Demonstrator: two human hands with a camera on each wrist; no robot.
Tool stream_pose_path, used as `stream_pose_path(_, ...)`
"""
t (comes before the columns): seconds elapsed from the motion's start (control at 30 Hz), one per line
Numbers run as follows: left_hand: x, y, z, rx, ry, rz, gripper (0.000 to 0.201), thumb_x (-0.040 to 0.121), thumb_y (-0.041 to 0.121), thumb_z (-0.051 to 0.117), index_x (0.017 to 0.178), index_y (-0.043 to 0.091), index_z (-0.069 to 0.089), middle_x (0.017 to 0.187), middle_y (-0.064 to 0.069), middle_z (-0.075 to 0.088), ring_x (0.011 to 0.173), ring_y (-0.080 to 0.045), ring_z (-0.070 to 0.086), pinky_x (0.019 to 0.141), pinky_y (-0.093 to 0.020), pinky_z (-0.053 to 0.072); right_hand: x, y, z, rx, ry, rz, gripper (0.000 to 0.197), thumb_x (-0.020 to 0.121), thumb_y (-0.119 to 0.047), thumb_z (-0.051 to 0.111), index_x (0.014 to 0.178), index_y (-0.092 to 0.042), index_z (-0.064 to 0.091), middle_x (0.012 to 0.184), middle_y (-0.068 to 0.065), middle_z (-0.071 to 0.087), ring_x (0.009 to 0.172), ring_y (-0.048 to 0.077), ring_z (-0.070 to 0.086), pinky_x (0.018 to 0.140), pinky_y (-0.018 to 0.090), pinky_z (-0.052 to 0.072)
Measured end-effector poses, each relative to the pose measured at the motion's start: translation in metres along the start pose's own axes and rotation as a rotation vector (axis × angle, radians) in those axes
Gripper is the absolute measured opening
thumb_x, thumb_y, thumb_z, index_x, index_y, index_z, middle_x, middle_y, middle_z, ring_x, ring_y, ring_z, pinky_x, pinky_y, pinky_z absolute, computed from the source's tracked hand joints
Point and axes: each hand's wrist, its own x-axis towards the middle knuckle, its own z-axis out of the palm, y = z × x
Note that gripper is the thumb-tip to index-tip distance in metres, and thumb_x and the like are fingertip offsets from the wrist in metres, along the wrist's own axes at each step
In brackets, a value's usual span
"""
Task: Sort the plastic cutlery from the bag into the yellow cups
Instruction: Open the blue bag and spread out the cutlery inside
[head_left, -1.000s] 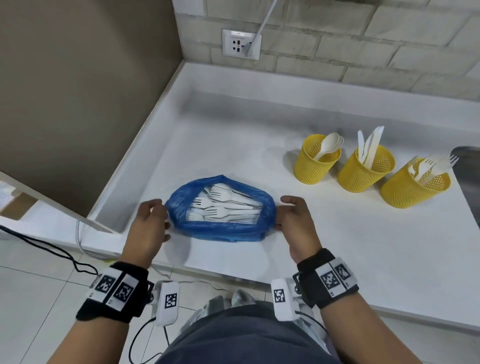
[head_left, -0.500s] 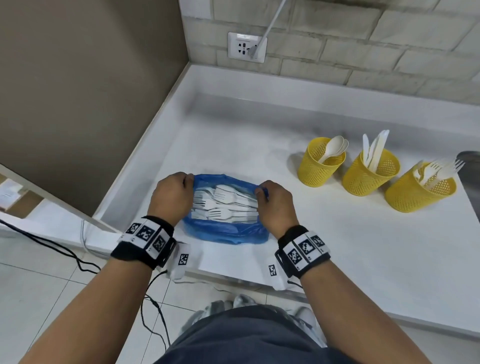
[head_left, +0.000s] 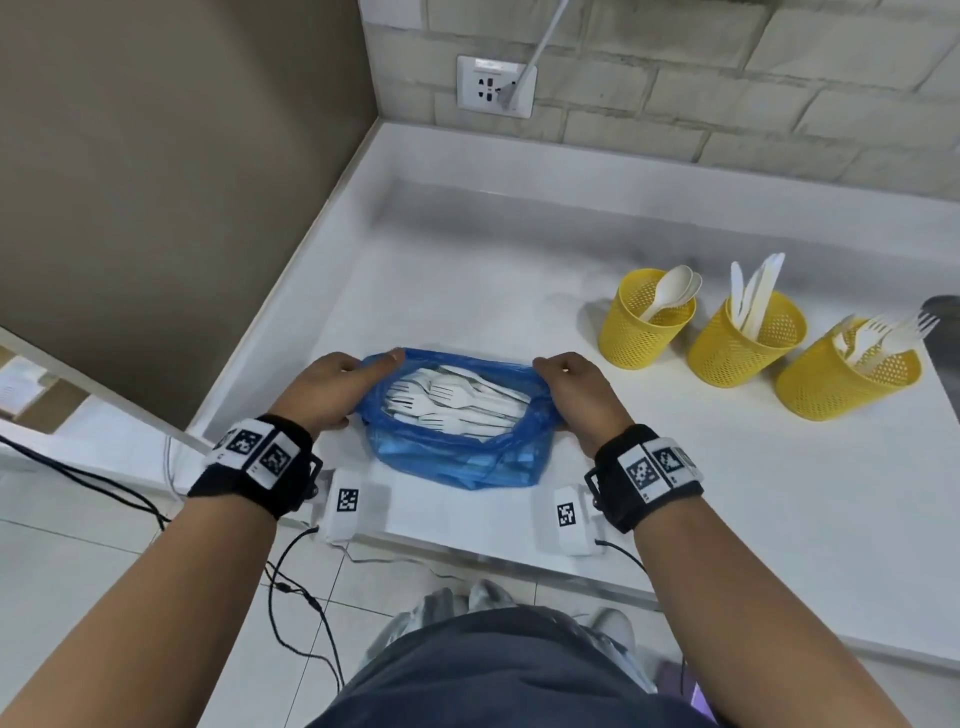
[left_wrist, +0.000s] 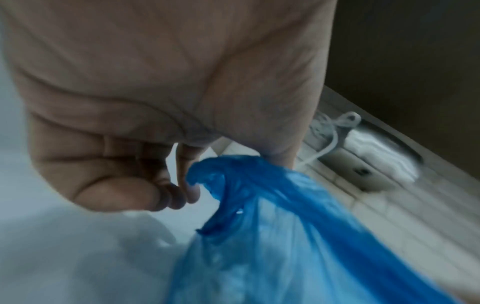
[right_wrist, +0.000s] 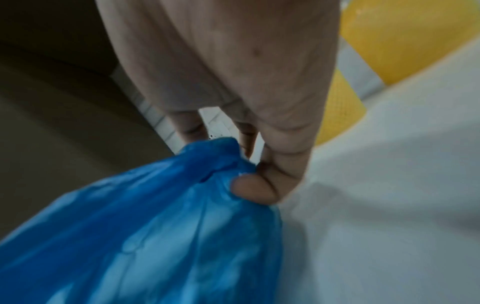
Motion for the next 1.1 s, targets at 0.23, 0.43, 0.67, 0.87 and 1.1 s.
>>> stream_pose_path(0.23,0.001,-0.009,0.008,0.317,0.251,0.358,0.040,0.102,0.021,0.052,0.063,0.012,0.050,0.061,-0.004,0.055,0.066,-0.027,0.051,0.055,-0.029,0.037,-0.010,0.013,-0.006,-0.193,0.076,-0.144,0.012,0.088,-0.025,0.073,0.094,-0.023,0.062,0.088,0.003,0.069,0.086,0.025,0.071,0.081,0.046,0.061)
stream_pose_path(0.43,0.012,-0.017,0.008,-0.295,0.045,0.015,0.014,0.096,0.001,0.061,0.108,0.000,0.069,0.104,-0.019,0.065,0.097,-0.029,0.060,0.083,-0.038,0.048,-0.013,0.002,-0.004,0.706,-0.103,0.277,0.018,0.100,-0.002,0.057,0.086,-0.007,0.065,0.073,0.008,0.058,0.054,0.017,0.052,0.048,0.026,0.045)
stream_pose_path(0.67,0.013,-0.015,0.011,-0.536,0.050,-0.201,0.023,0.098,0.035,0.064,0.097,0.012,0.069,0.101,-0.013,0.069,0.083,-0.026,0.063,0.086,-0.043,0.051,-0.011,0.003,-0.011,0.400,-0.010,0.240,0.014,0.100,-0.016,0.057,0.087,-0.013,0.061,0.073,0.007,0.053,0.046,0.014,0.045,0.043,0.022,0.034)
stream_pose_path(0.87,-0.019,-0.014,-0.001,0.422,0.115,-0.025,0.073,0.078,0.076,0.067,0.109,0.012,0.048,0.104,-0.002,0.059,0.093,-0.023,0.057,0.077,-0.035,0.043,-0.036,0.008,-0.014,-0.235,-0.050,0.099,0.051,0.087,-0.055,0.070,0.112,-0.016,0.050,0.081,0.007,0.060,0.056,0.020,0.054,0.042,0.024,0.041)
stream_pose_path(1.1,-0.035,-0.017,-0.005,0.358,0.035,-0.046,0.038,0.083,0.041,0.080,0.077,0.004,0.076,0.066,-0.010,0.075,0.053,-0.017,0.067,0.059,-0.027,0.058,-0.052,0.005,0.010,0.031,-0.161,0.174,0.037,0.091,-0.032,0.076,0.112,-0.008,0.057,0.074,0.012,0.063,0.048,0.019,0.057,0.048,0.029,0.052)
